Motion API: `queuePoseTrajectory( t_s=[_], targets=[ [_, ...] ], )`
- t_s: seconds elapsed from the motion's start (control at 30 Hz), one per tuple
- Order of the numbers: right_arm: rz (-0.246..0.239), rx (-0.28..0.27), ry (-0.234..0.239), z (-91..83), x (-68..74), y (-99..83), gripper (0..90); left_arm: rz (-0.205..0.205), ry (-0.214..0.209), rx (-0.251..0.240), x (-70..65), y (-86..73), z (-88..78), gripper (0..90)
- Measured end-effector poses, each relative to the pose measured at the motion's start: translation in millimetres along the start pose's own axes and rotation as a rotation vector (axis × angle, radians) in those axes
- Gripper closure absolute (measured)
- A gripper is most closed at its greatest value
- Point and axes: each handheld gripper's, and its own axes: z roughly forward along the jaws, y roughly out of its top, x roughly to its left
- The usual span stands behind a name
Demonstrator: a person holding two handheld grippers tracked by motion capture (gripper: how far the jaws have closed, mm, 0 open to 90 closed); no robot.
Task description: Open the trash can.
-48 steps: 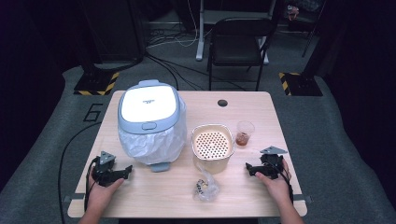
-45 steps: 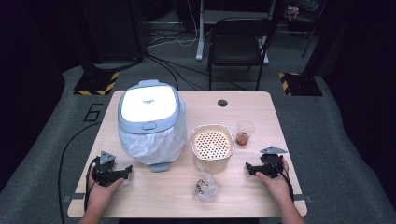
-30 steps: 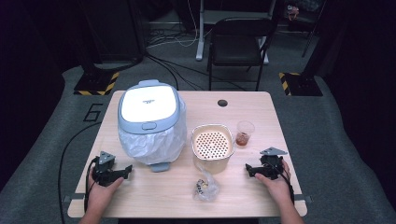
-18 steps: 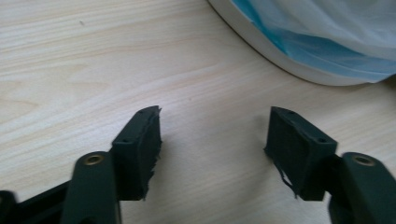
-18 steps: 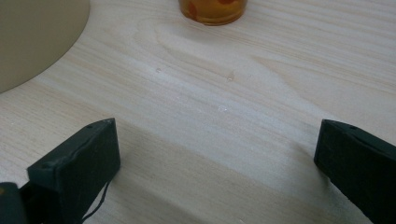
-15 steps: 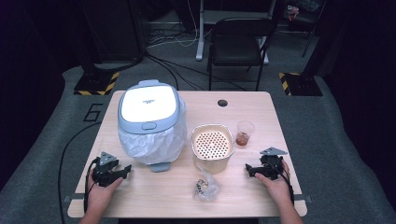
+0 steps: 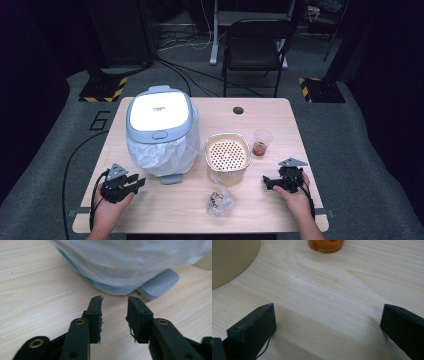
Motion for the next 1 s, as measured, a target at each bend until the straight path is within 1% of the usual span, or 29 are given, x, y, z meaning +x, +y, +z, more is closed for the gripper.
queuePoseTrajectory(
  t_s=[0.03, 0.07, 0.1, 0.13, 0.17, 0.2, 0.27, 0.33, 0.37, 0.4, 0.43, 0.47, 0.5, 0.53, 0.6, 0.7, 0.73, 0.77, 0.8, 0.83, 0.87, 0.9, 0.93, 0.97, 1.0],
  targets=[
    [0.0, 0.0, 0.0, 0.0, 0.0, 0.0, 0.0, 0.0, 0.0, 0.0, 0.0, 0.0, 0.0, 69.8],
    [0.0, 0.0, 0.0, 0.0, 0.0, 0.0, 0.0, 0.022, -0.017, 0.016, -3.5, 1.2, -2.2, 71.4],
    [0.0, 0.0, 0.0, 0.0, 0.0, 0.0, 0.0, 0.035, -0.023, 0.018, -6.0, 1.7, -2.8, 72.9],
    [0.001, 0.0, 0.0, 0.0, 0.0, 0.0, 0.0, 0.034, -0.038, 0.016, -8.8, 2.4, -2.9, 75.5],
    [0.001, 0.0, 0.0, 0.0, 0.0, 0.0, 0.0, 0.034, -0.038, 0.016, -8.8, 2.4, -2.9, 77.4],
    [0.003, -0.002, -0.001, -0.2, 0.4, -0.3, 0.0, 0.053, -0.06, 0.012, -14.4, 4.7, -4.0, 78.9],
    [-0.003, -0.002, -0.003, -0.6, 0.1, -0.8, 0.0, 0.07, -0.07, 0.002, -20.1, 7.6, -4.2, 80.8],
    [-0.008, -0.003, -0.003, -0.6, -0.4, -1.0, 0.0, 0.075, -0.09, -0.001, -25.3, 10.7, -3.0, 82.7],
    [-0.008, -0.003, -0.003, -0.7, -0.3, -1.0, 0.0, 0.078, -0.09, -0.007, -27.7, 11.9, -1.2, 83.4],
    [-0.008, -0.003, -0.003, -0.7, -0.3, -1.0, 0.0, 0.087, -0.103, -0.003, -29.2, 13.5, -0.1, 84.2],
    [-0.01, -0.003, -0.005, -0.7, -0.5, -1.1, 0.0, 0.087, -0.103, -0.003, -29.2, 13.5, -0.1, 85.8],
    [-0.01, -0.003, -0.005, -0.8, -0.4, -1.2, 0.0, 0.089, -0.117, 0.0, -33.3, 15.2, 2.8, 86.3],
    [-0.01, -0.003, -0.005, -0.8, -0.4, -1.2, 0.0, 0.089, -0.117, 0.0, -33.3, 15.2, 2.8, 86.8],
    [-0.011, -0.003, -0.005, -1.0, -0.4, -1.4, 0.0, 0.098, -0.12, -0.007, -37.1, 15.8, 7.5, 87.5],
    [-0.011, -0.003, -0.005, -1.0, -0.4, -1.4, 0.0, 0.119, -0.125, -0.001, -40.6, 16.5, 11.3, 88.4],
    [-0.01, -0.003, -0.005, -1.0, -0.3, -1.4, 0.0, 0.128, -0.129, -0.006, -44.5, 16.8, 14.7, 88.5],
    [-0.01, -0.003, -0.005, -1.0, -0.3, -1.4, 0.0, 0.143, -0.137, -0.012, -48.0, 17.5, 18.5, 88.5],
    [-0.01, -0.003, -0.005, -1.0, -0.3, -1.4, 0.0, 0.143, -0.137, -0.012, -48.0, 17.5, 18.5, 88.5],
    [-0.01, -0.003, -0.005, -1.0, -0.3, -1.4, 0.0, 0.112, -0.196, -0.004, -53.5, 17.1, 24.1, 88.5],
    [-0.01, -0.003, -0.005, -1.0, -0.3, -1.4, 0.0, 0.135, -0.167, -0.006, -54.8, 17.8, 25.1, 88.5],
    [-0.01, -0.003, -0.005, -1.0, -0.3, -1.4, 0.0, 0.135, -0.167, -0.006, -54.8, 17.8, 25.1, 88.5],
    [-0.01, -0.003, -0.005, -1.0, -0.3, -1.4, 0.0, 0.128, -0.168, 0.0, -58.2, 17.9, 27.1, 88.5],
    [-0.01, -0.003, -0.005, -1.0, -0.3, -1.4, 0.0, 0.089, -0.129, 0.005, -64.3, 17.1, 28.5, 88.5],
    [-0.009, -0.002, -0.005, -1.1, -0.2, -1.4, 0.0, 0.089, -0.129, 0.005, -64.3, 17.1, 28.5, 88.4],
    [-0.009, -0.003, -0.005, -1.1, -0.2, -1.4, 0.0, 0.105, -0.126, 0.003, -66.2, 17.9, 32.8, 88.4]
  ],
)
